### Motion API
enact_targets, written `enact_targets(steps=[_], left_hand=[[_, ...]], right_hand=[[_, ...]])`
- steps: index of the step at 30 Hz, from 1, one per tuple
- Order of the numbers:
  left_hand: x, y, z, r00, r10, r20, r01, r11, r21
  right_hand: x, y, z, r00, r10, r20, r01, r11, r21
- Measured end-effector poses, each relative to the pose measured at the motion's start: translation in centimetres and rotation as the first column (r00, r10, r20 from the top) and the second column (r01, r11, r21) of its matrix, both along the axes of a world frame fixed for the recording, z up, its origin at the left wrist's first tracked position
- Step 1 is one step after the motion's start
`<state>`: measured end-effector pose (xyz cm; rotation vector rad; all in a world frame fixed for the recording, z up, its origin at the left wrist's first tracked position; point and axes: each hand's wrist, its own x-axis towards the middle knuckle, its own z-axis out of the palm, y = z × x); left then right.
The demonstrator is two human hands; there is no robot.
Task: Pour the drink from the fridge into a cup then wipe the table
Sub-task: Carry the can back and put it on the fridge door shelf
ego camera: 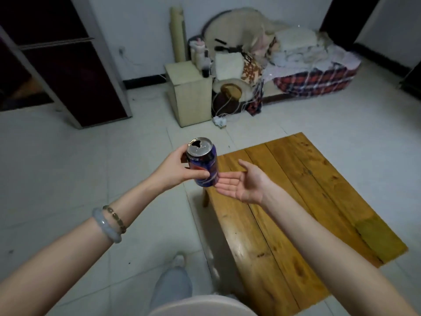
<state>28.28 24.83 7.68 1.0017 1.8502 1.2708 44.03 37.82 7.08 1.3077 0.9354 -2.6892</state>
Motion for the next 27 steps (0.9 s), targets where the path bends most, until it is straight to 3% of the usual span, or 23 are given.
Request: enact_targets(steps=[13, 27], left_hand=[[-12.3, -20.7, 2.3, 0.891, 0.454, 0.021, -0.455, 0.890, 0.044], [-29.8, -39.3, 3.1, 0.827, 0.562, -0.018, -0.560, 0.827, 0.053]], right_hand=[[-20.2, -14.4, 1.6, 0.903, 0.430, -0.010, -0.430, 0.903, -0.017], [-39.7, -32.2, 1.9, 0.856, 0.516, -0.037, -0.517, 0.854, -0.061]])
